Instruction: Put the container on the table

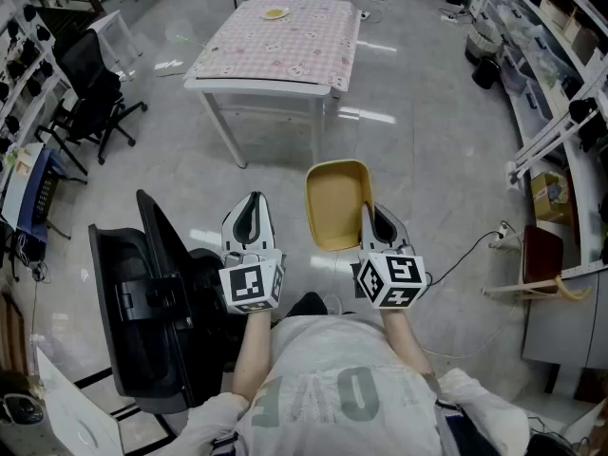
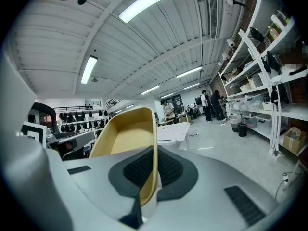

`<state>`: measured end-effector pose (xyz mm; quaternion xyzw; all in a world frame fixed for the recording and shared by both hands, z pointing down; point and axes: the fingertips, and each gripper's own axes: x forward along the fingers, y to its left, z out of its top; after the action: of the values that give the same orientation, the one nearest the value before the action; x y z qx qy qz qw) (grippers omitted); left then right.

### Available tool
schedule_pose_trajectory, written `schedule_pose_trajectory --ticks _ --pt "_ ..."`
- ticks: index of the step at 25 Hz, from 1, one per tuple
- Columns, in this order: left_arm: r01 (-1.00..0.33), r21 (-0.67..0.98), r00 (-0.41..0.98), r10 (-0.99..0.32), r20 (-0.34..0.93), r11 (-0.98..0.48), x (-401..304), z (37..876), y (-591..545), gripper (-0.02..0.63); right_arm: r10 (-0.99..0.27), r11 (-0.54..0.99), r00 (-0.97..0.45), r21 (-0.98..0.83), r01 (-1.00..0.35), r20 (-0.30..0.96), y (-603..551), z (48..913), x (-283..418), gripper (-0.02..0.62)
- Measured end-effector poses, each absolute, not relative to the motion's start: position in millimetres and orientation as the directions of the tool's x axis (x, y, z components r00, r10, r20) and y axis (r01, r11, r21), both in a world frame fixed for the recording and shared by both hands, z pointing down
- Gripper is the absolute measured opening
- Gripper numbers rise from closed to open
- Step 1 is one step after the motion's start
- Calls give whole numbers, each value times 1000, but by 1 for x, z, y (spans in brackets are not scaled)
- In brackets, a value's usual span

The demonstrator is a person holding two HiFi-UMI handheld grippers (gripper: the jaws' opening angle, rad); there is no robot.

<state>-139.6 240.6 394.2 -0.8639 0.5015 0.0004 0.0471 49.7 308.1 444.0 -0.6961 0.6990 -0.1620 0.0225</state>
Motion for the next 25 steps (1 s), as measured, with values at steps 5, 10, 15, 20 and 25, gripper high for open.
schedule_pose_trajectory --ticks 5,10,15,20,25 --pt "-862 -83 505 -861 -54 -500 -129 391 234 38 -982 -14 -34 -251 -968 185 305 440 54 35" --pt "-858 -77 511 -858 -46 -507 -124 395 230 38 -981 -2 -44 -241 -971 188 302 440 54 34" --pt "-862 -59 506 -862 -37 -504 -125 401 225 39 -982 -14 -32 -246 -969 184 297 441 57 35" --pt "-866 -60 499 -866 -22 -497 -127 406 218 38 -982 -2 -51 -280 -960 180 289 448 56 34" --pt "-871 -54 489 -872 -13 -488 -124 407 203 39 -979 -2 -57 -285 -959 197 275 451 64 34"
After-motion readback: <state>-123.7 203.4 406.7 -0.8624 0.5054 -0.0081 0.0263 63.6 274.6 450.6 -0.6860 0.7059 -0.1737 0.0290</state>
